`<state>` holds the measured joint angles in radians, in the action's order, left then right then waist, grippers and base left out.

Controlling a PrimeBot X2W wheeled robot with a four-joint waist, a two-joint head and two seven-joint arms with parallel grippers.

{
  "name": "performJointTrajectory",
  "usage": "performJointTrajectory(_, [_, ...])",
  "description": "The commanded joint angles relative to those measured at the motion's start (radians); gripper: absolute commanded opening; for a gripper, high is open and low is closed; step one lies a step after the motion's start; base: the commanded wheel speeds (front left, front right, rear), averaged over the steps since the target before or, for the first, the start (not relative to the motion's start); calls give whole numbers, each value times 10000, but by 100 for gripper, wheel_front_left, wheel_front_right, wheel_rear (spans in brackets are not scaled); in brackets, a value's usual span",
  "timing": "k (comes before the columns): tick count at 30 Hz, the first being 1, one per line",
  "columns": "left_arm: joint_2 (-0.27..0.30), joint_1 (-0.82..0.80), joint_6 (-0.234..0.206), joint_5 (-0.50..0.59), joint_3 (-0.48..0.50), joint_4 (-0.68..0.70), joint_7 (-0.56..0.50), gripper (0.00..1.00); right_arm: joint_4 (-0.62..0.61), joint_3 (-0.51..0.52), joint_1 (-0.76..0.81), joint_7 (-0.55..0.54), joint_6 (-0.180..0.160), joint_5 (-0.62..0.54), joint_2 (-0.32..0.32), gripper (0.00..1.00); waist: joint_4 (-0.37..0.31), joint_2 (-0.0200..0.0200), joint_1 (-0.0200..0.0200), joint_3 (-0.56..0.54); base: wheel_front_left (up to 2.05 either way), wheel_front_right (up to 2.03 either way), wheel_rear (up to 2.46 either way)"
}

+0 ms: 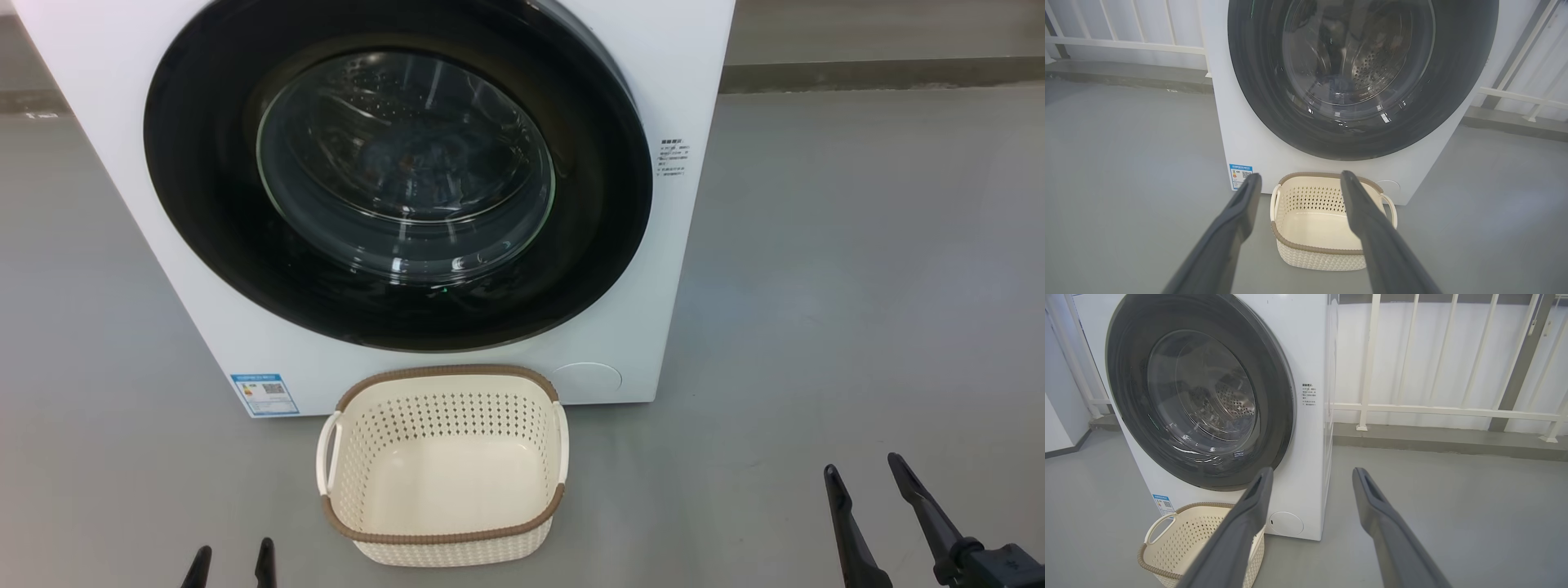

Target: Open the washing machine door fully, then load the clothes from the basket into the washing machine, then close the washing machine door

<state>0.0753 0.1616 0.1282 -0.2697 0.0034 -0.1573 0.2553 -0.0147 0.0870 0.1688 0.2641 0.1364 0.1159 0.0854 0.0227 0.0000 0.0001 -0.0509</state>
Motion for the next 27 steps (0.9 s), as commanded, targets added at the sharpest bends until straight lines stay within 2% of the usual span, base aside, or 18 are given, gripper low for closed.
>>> performJointTrajectory(1, [63,-495,25,-17,343,182,65,100,-204,-223,-260,-23,-57,-10,108,100,9,0,-1,-2,0,0,0])
performJointTrajectory(27, [-39,-447,25,-18,530,316,65,100,-221,-254,-234,-23,-57,3,101,100,57,0,-1,17,0,0,0])
